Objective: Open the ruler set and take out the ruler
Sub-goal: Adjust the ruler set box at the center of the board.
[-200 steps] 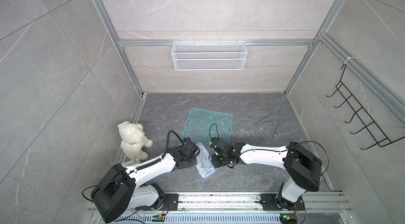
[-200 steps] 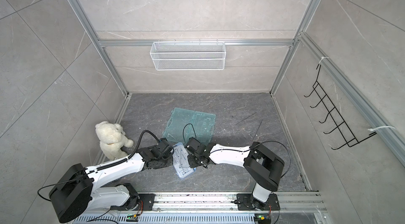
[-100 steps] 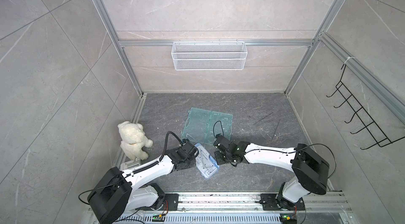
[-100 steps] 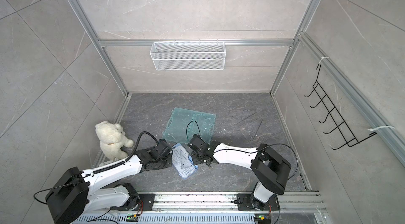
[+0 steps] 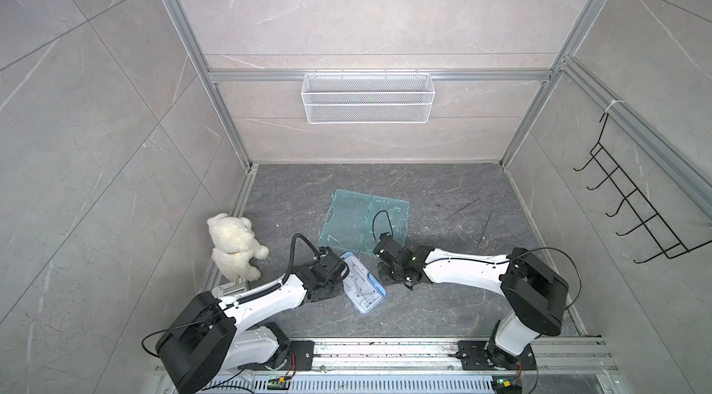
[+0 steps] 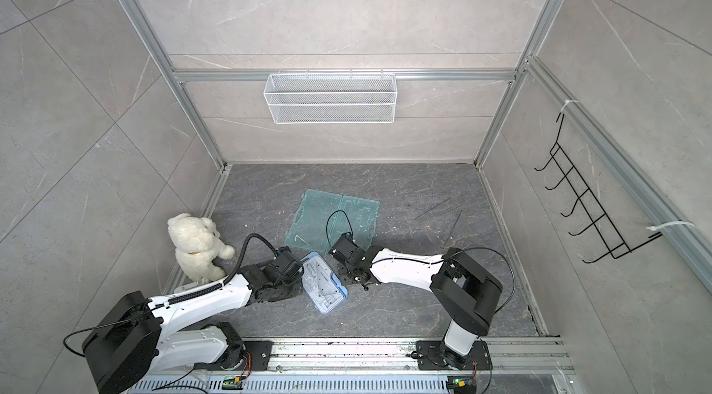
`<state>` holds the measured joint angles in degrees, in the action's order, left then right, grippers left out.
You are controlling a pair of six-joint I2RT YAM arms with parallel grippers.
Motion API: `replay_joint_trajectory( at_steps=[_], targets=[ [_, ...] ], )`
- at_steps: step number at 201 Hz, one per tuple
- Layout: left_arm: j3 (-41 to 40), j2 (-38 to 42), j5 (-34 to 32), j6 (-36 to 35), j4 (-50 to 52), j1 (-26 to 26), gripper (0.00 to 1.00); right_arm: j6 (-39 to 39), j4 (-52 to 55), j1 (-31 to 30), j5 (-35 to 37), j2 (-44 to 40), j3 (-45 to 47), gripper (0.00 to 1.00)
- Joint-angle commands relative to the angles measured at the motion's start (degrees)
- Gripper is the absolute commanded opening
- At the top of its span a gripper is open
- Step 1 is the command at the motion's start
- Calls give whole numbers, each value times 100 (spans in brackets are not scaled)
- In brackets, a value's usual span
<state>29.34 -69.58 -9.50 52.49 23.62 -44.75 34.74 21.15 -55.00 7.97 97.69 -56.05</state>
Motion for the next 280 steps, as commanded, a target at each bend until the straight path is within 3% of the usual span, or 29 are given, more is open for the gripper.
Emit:
replay_joint_trajectory(
  at_steps=[1, 125, 193, 217, 255, 280],
  targets=[
    [2, -64, -82, 63, -115, -12, 0, -33, 67, -42, 69, 126, 175, 45],
    [389, -531, -399, -345, -246, 55, 0, 353, 114, -935, -452, -631, 651, 42],
    [843, -235, -537, -1098, 72, 697, 1, 338, 250, -934, 30, -898, 634, 44],
    [928, 22, -503, -1176, 256, 896, 9, 209, 110, -676, -45, -679, 491, 45],
    [540, 324, -187, -788, 71, 982, 40, 37, -198, -314, -305, -291, 271, 44],
    [111, 657, 97, -389, -341, 995, 46, 2, -389, -163, -491, -174, 253, 44]
  ],
)
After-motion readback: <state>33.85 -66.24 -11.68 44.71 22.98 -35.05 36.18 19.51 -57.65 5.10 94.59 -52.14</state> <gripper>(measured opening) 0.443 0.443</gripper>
